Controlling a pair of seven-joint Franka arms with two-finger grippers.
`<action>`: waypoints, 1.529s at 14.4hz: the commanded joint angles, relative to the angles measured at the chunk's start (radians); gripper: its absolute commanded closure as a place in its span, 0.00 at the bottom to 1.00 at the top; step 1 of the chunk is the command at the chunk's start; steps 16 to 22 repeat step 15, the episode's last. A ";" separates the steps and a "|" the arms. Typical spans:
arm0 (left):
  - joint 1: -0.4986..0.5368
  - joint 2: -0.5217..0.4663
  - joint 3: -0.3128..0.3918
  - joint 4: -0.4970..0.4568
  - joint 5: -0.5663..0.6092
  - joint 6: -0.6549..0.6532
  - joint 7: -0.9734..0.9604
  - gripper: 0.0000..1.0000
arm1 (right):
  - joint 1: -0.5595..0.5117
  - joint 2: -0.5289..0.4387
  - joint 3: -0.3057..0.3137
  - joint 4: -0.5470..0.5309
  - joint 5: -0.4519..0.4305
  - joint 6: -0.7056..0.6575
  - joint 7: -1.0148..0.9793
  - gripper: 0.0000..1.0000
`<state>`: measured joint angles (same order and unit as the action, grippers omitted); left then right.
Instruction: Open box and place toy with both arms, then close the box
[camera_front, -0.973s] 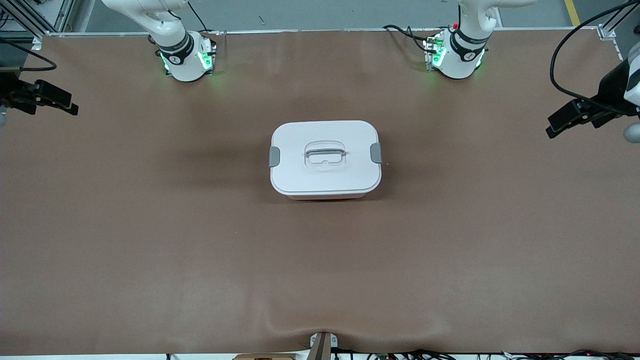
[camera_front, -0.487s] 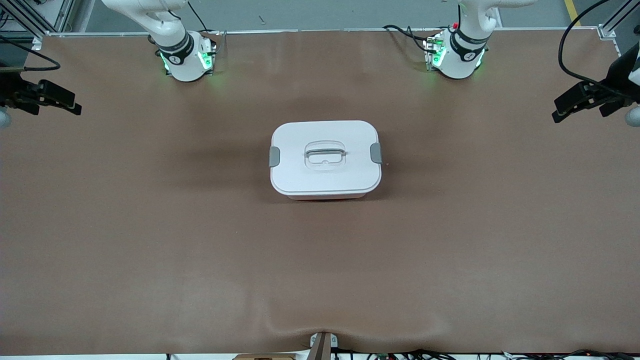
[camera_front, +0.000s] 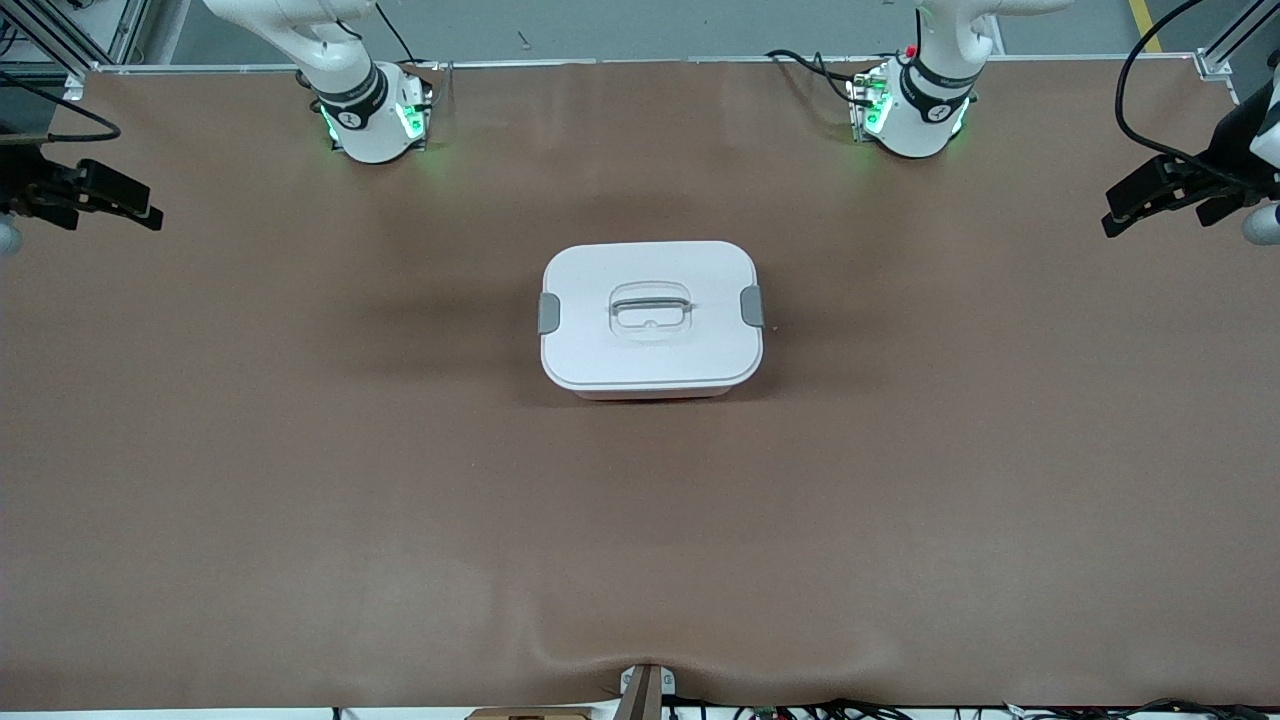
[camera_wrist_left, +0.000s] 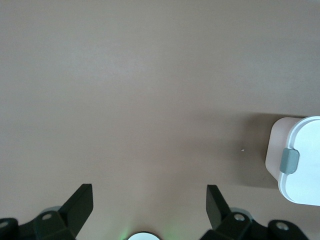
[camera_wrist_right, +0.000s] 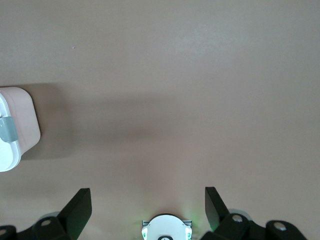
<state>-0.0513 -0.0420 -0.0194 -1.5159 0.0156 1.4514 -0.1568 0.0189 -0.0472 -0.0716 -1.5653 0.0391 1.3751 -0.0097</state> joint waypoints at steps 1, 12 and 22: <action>0.004 -0.032 -0.002 -0.032 -0.010 0.023 0.025 0.00 | -0.004 -0.011 0.004 0.008 0.016 -0.001 -0.001 0.00; 0.004 -0.029 -0.005 -0.027 -0.005 0.023 0.008 0.00 | 0.004 0.000 0.004 0.021 0.018 0.027 0.001 0.00; 0.002 -0.029 -0.005 -0.027 -0.005 0.023 0.005 0.00 | 0.004 0.000 0.004 0.021 0.018 0.027 0.001 0.00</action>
